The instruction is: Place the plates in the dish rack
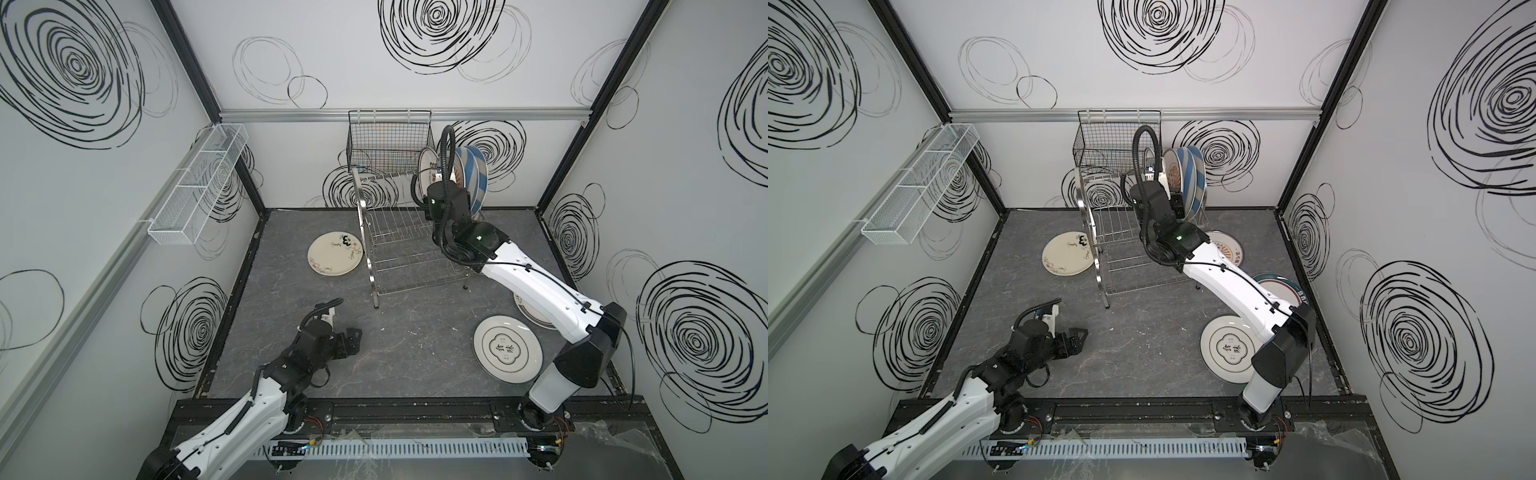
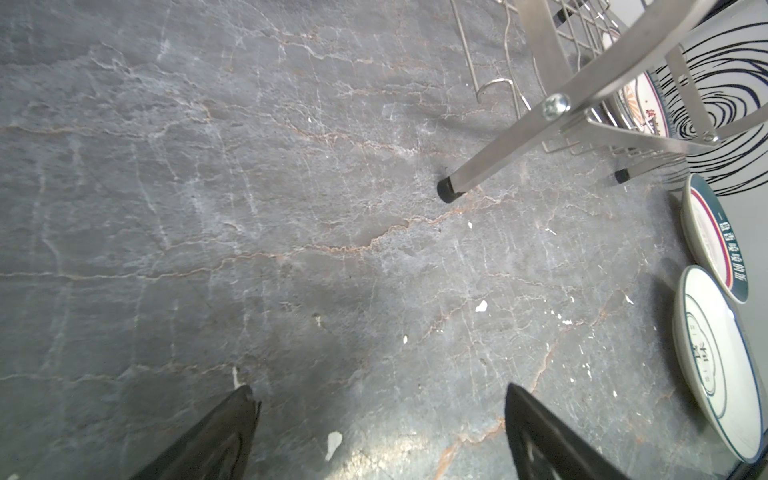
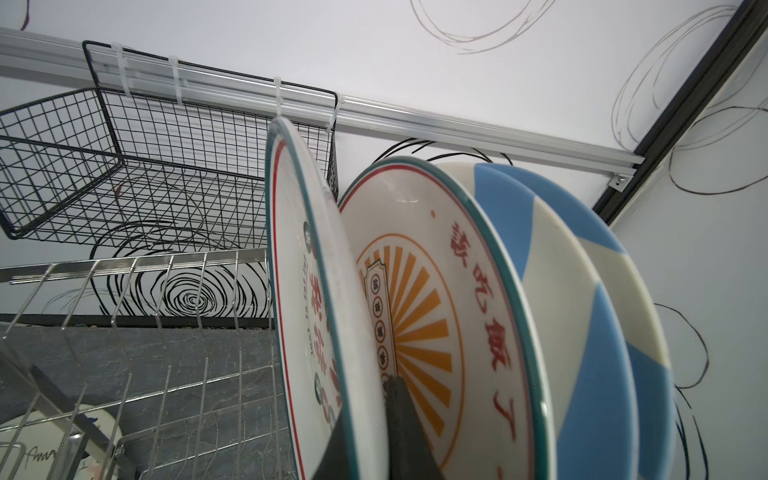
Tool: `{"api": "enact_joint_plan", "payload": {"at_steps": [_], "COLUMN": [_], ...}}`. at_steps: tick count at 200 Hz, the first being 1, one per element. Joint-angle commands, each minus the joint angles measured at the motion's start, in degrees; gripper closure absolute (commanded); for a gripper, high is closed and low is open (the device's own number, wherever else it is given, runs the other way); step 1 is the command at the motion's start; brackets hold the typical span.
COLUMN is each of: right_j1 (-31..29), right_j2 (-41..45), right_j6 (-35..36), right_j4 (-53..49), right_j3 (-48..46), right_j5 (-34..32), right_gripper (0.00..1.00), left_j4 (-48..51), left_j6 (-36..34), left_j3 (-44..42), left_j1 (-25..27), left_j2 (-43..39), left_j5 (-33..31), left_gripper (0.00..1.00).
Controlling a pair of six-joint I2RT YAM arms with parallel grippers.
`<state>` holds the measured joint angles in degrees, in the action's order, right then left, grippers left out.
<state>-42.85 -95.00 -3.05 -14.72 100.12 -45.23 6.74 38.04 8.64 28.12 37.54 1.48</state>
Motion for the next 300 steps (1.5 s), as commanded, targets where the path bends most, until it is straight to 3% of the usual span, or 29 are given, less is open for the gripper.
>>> {"api": "enact_joint_plan", "payload": {"at_steps": [1,21,39,120,205,277,300], "right_j1": [-0.4,-0.5,-0.5,-0.8,-0.3,-0.1,-0.1], "right_j2": [2.9,3.2,3.5,3.7,2.0,4.5,4.7], "right_j6": [-0.7,-0.2,0.4,3.0,0.7,-1.6,-1.9], "right_j4": [1.7,1.9,2.3,3.9,2.7,3.6,3.4], "right_j3": [-0.2,0.0,0.2,3.3,2.6,-3.3,-3.8], "right_j5": [-0.7,-1.1,-1.8,-3.7,-3.0,-2.5,-2.2], "right_gripper": [0.89,0.89,1.0,1.0,1.0,1.0,0.93], "left_j4": [-1.6,-1.7,-1.6,-1.7,-1.7,-1.7,-1.7], "left_j6": [-0.7,-0.7,-0.6,-0.7,-0.7,-0.7,-0.7], "left_j3": [-0.6,-0.5,-0.5,-0.4,-0.5,-0.5,-0.5], "left_j1": [0.2,0.3,0.3,0.4,0.5,0.6,0.5], "left_j2": [-0.4,-0.3,-0.3,0.0,0.0,-0.1,0.0], "left_j5": [0.2,0.2,0.2,0.2,0.2,0.2,0.2], "left_gripper": [0.04,0.04,0.04,0.04,0.04,0.04,0.04]}}
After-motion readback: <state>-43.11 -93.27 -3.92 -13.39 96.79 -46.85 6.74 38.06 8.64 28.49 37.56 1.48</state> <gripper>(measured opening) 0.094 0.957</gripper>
